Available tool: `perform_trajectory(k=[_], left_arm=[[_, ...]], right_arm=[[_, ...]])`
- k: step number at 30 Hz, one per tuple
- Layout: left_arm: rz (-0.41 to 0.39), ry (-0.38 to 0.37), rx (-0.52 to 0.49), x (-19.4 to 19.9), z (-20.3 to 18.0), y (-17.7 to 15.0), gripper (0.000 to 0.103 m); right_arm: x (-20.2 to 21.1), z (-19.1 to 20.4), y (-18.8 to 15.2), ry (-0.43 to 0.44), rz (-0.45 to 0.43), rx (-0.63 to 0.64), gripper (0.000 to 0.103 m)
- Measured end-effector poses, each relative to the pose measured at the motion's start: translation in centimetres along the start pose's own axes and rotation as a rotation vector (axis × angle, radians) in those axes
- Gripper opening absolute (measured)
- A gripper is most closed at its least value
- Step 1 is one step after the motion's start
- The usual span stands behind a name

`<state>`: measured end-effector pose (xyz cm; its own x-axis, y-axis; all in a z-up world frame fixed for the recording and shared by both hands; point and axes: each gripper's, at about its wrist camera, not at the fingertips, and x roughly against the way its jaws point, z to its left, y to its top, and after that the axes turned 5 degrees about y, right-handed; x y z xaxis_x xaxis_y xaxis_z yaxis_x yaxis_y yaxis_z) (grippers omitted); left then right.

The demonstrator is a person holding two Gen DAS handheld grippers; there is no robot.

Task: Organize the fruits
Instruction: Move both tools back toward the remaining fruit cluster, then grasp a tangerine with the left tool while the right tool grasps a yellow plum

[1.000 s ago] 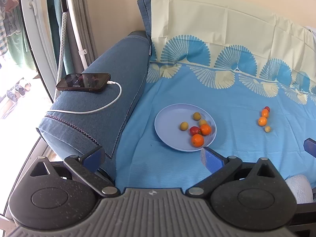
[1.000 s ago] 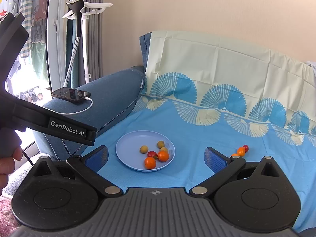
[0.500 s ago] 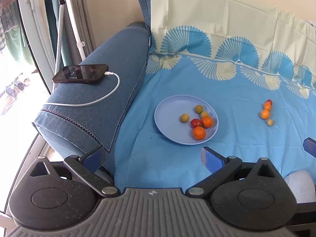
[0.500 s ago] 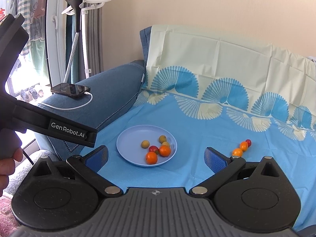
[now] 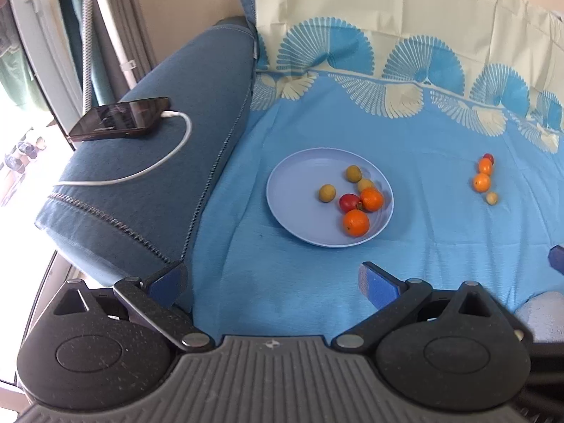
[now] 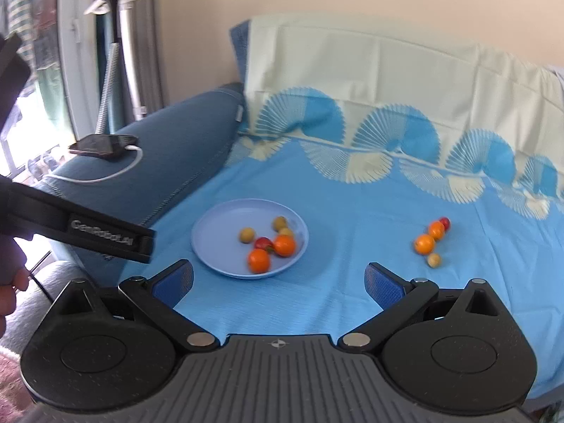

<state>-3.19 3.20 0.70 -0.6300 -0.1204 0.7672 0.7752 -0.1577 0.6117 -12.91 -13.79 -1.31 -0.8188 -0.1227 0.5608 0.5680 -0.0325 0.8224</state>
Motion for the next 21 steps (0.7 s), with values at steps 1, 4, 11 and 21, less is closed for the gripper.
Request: perform_trajectory(k=[1,4,11,21], left_arm=[[0.002,-0.003,-0.008,-0.3,-0.5,0.2,0.103],[0.017,-0.02,-0.028,-1.5,-2.0,1.3,0.103],[0.034,-0.055,-0.063,-4.7,-7.1,5.1,0.103],[0.064,-0.064,-0.126,-10.5,-15.6,10.1,0.103]], right_arm=[[-0.4,-0.7,-0.1,-0.016,0.003,-0.013,0.102],[-1.8,-3.4,-0.4,-0.086,0.012,-0.053,0.102],[-8.7,-13.3,-1.4,-0.275,0.06,-0.183,0.102],[-20.6,-23.5,-2.3,-0.345,0.086,-0.207,0.084]])
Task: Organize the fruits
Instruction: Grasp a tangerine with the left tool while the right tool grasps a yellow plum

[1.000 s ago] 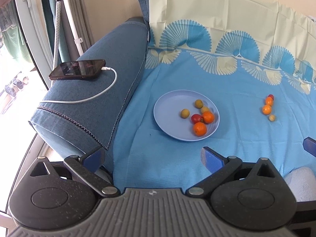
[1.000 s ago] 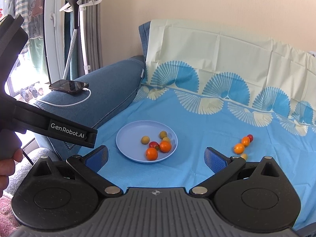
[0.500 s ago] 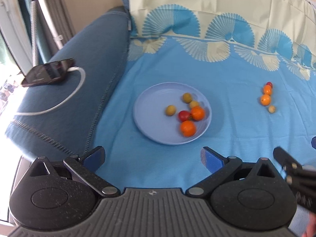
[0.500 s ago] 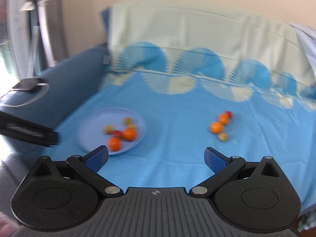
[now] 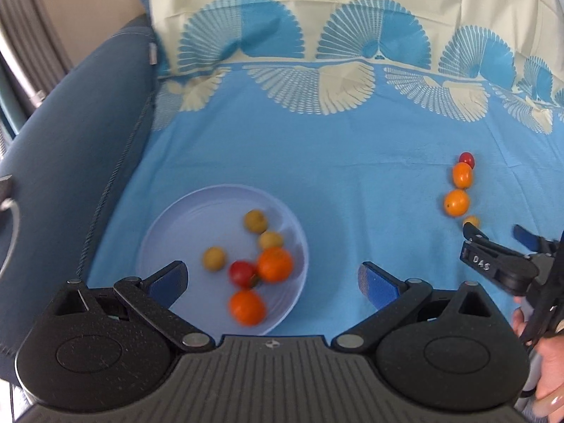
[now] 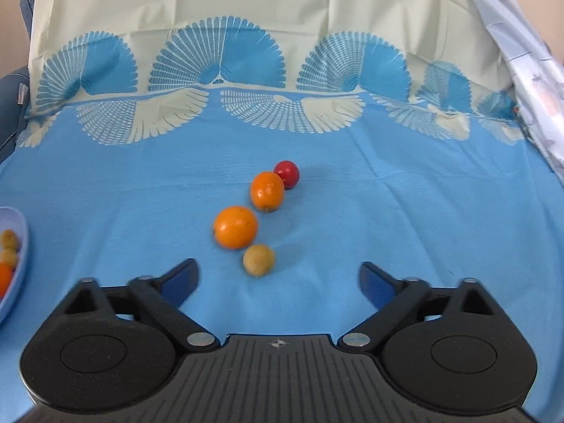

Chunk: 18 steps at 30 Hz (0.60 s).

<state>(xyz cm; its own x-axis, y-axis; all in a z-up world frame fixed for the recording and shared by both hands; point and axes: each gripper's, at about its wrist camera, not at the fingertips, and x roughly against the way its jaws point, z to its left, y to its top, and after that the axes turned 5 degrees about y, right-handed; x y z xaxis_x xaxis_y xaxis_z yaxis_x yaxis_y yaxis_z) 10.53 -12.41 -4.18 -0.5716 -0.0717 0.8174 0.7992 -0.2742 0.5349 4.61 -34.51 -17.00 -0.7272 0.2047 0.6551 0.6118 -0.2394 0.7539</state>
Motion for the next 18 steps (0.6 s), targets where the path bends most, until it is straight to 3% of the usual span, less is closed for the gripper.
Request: perform_trajectory(k=[1,5,6,8,14,18], left_arm=[[0.003,-0.003,-0.005,-0.6,-0.7,0.5,0.103],[0.011,-0.021,-0.028,-3.0,-4.1,2.3,0.103],[0.01,-0.031,-0.035,-3.5,-5.0,2.7,0.103],[0.005,-0.061,-0.05,-4.5,-7.1,3.6,0.103],[0.01,-0.221,-0.127,-8.1,-15.1,5.8,0.103],[0.014,-0.247,-0.226,-11.3,-20.4,5.9,0.103]], right_arm=[[-0.6,0.0,0.0,0.004,0.0,0.007,0.069],[-2.8,0.0,-0.6,0.035,0.043,0.03,0.037],[-2.9,-0.1,-0.9,0.04,0.037,0.035,0.036],[-2.8,-0.6,-0.9,0.032,0.014,0.023,0.026],[-2.8,-7.3,-0.4,-0.204,-0.031,-0.284,0.026],[-3.0,-9.7,-0.9,-0.253,-0.043,-0.4,0.026]])
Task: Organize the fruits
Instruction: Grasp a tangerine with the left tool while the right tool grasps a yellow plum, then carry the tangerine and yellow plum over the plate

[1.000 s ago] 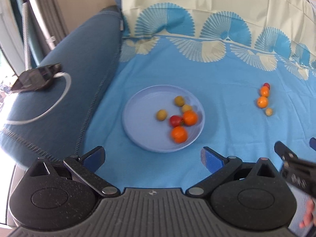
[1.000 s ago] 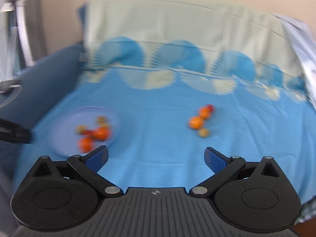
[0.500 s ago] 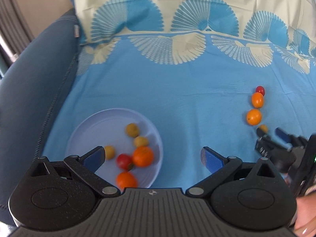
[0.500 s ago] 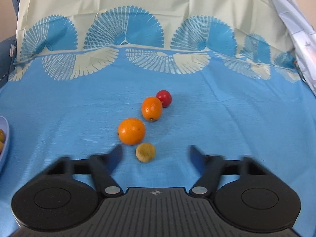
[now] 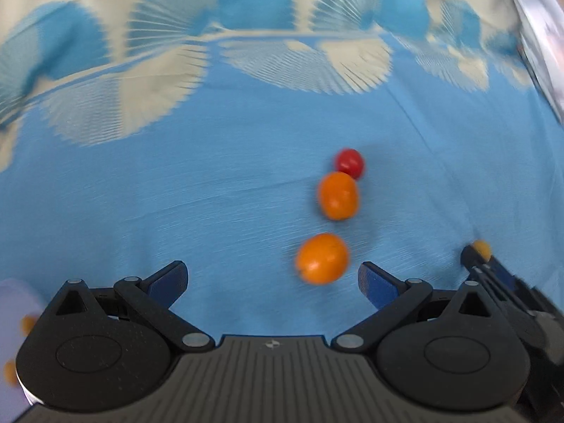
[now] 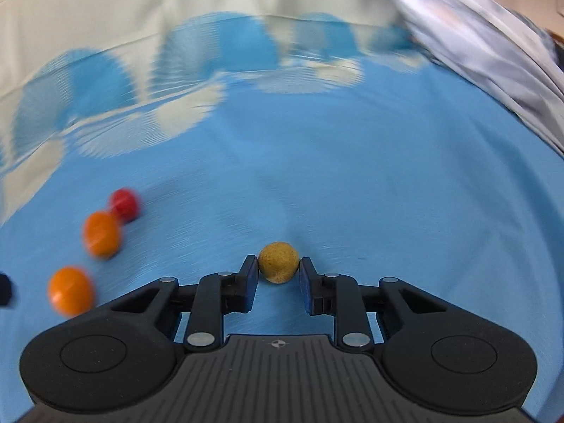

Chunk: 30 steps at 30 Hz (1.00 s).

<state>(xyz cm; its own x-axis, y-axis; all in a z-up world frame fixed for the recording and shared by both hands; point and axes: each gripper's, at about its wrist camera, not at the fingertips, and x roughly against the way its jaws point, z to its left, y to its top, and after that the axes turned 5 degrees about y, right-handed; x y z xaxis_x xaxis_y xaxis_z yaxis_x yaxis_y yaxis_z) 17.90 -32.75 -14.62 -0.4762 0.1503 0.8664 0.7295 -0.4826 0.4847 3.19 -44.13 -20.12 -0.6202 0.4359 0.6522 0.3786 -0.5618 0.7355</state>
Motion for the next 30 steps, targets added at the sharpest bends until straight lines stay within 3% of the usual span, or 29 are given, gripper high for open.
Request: perform_trajectory(k=[3,5,6,13,19,25,30], left_arm=[[0.031,0.004,-0.027,-2.6,-1.3,0.3,0.101],[0.02,-0.021,-0.003,-3.0,-1.2,0.3,0.072],[0.026,-0.055,-0.01,-3.0,-1.2,0.4,0.043],[-0.038,-0.043,0.009,1.0,0.4,-0.4,0.041],[-0.117,-0.015,0.08,10.6,5.8,-2.9,0.042],[-0.146,0.078,0.143,20.0,12.5,-9.5,0.042],[-0.129,0.152,0.211,25.7,17.2,-15.7,0.042]], right_arm=[[-0.4,0.4,-0.3,-0.008,-0.005,0.019,0.027],[-0.7,0.4,-0.3,-0.009,-0.011,0.03,0.027],[-0.7,0.5,-0.4,-0.009,-0.014,0.036,0.028],[0.0,0.3,0.2,-0.013,-0.066,0.039,0.026],[5.5,1.5,1.5,0.021,-0.198,0.108,0.026],[17.6,4.4,1.2,0.287,-0.239,0.215,0.027],[26.6,6.5,-0.8,0.526,-0.179,0.318,0.027]])
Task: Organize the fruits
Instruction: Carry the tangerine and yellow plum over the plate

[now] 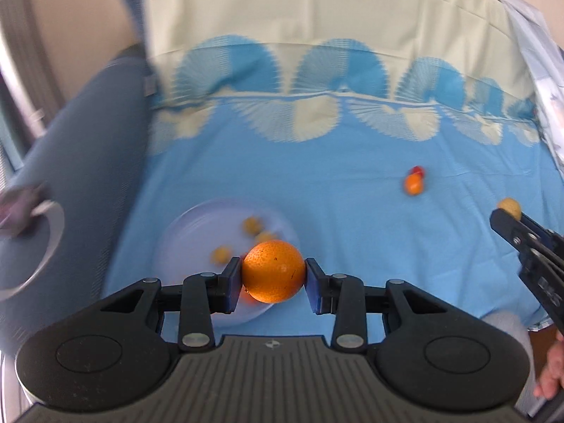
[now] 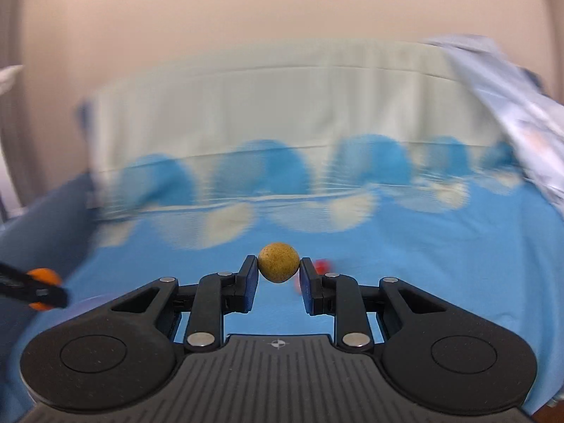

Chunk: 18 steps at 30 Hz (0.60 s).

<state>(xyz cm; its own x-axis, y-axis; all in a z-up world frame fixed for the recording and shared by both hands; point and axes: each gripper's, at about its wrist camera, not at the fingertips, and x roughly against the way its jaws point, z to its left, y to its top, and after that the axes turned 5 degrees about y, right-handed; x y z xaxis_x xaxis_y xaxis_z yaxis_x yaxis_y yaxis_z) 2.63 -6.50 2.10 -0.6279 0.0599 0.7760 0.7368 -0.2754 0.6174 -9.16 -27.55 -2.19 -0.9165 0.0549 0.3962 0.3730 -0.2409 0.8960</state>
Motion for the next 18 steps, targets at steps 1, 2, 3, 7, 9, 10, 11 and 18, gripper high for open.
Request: perform_trajectory(k=[1,2,3,7,9,10,11,18], left_arm=[[0.001,0.012,0.015,1.0,1.1,-0.9,0.042],[-0.001,0.023,0.028,1.9,2.1,-1.7,0.042],[-0.005,0.033,0.039,2.8,3.0,-2.5,0.042],[-0.029,0.054,0.09,5.7,5.9,-5.6,0.042],[-0.033,0.051,0.12,6.7,6.9,-7.0,0.042],[-0.031,0.045,0.137,7.1,7.4,-7.5,0.042],[-0.03,0.036,0.155,7.5,7.9,-7.9,0.042],[-0.093,0.013,0.223,10.0,9.9,-9.3,0.042]], right_arm=[[1.0,1.3,-0.1,0.036,0.012,0.008,0.027],[2.0,2.5,-0.2,0.074,0.025,0.019,0.027],[2.9,3.9,-0.3,0.109,0.037,0.034,0.027],[6.0,8.7,-1.1,0.222,0.062,0.11,0.027],[7.2,10.7,-1.5,0.266,0.077,0.15,0.027],[7.6,11.5,-1.7,0.282,0.086,0.172,0.027],[8.2,12.4,-2.0,0.294,0.091,0.195,0.027],[11.0,15.1,-1.9,0.301,0.064,0.279,0.027]])
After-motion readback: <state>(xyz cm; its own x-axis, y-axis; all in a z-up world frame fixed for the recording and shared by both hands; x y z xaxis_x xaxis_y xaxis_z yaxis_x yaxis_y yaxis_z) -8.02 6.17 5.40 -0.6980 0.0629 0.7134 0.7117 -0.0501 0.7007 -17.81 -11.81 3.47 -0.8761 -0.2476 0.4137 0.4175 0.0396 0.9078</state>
